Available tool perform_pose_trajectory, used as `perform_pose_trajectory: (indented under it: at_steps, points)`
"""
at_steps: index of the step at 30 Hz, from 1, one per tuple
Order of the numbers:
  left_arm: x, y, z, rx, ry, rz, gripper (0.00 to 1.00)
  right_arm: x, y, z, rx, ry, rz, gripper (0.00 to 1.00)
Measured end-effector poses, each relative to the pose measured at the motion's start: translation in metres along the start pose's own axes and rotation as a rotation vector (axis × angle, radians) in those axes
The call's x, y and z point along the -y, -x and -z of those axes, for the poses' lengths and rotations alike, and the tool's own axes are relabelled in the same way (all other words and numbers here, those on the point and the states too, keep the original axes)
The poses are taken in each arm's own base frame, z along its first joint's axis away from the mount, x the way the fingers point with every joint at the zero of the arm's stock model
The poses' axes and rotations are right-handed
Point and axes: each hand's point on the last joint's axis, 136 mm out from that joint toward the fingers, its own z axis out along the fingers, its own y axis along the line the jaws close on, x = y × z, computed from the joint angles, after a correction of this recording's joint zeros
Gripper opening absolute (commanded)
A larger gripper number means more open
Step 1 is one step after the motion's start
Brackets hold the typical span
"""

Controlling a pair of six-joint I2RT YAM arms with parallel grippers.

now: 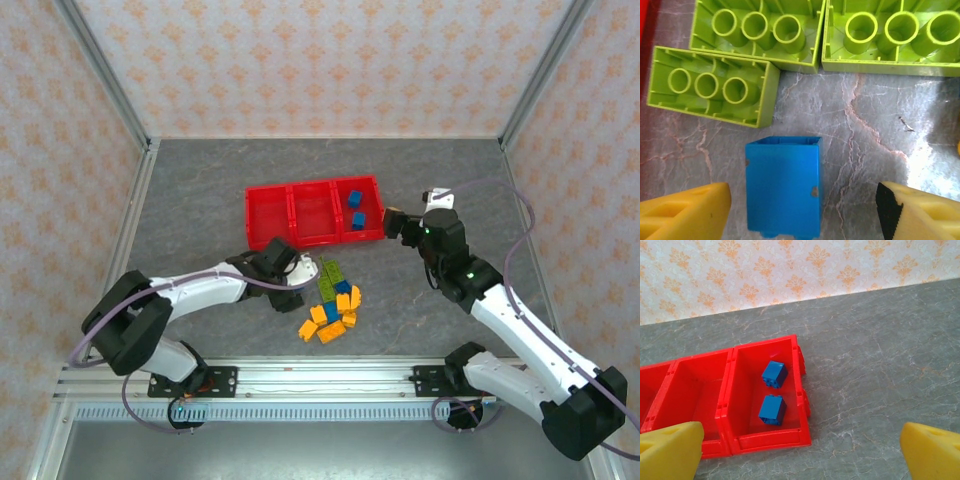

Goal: Sort the legos into containers by color
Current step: Pick up the lego from the center of the table.

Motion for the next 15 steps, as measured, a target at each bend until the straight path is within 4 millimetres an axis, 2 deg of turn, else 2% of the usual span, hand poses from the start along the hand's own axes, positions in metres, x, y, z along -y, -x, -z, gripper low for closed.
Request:
perform_pose_trajectory:
  at_steps: [3, 8, 13, 15]
  points:
    - [0.003, -0.004, -0.010, -0.024, -0.023, -0.007, 0.70, 0.000, 0.000, 0.000, -0.002, 0.003, -0.003, 1.00]
    - [0.008, -0.001, -0.014, -0.042, -0.060, -0.024, 0.58, -0.001, -0.001, 0.000, -0.003, 0.006, -0.005, 1.00]
    - [0.012, 0.000, -0.015, -0.048, -0.093, -0.025, 0.55, -0.001, -0.003, -0.001, -0.007, 0.005, -0.010, 1.00]
    - [0.013, 0.000, -0.015, -0.047, -0.095, -0.025, 0.50, -0.001, -0.004, -0.001, -0.008, 0.007, -0.010, 1.00]
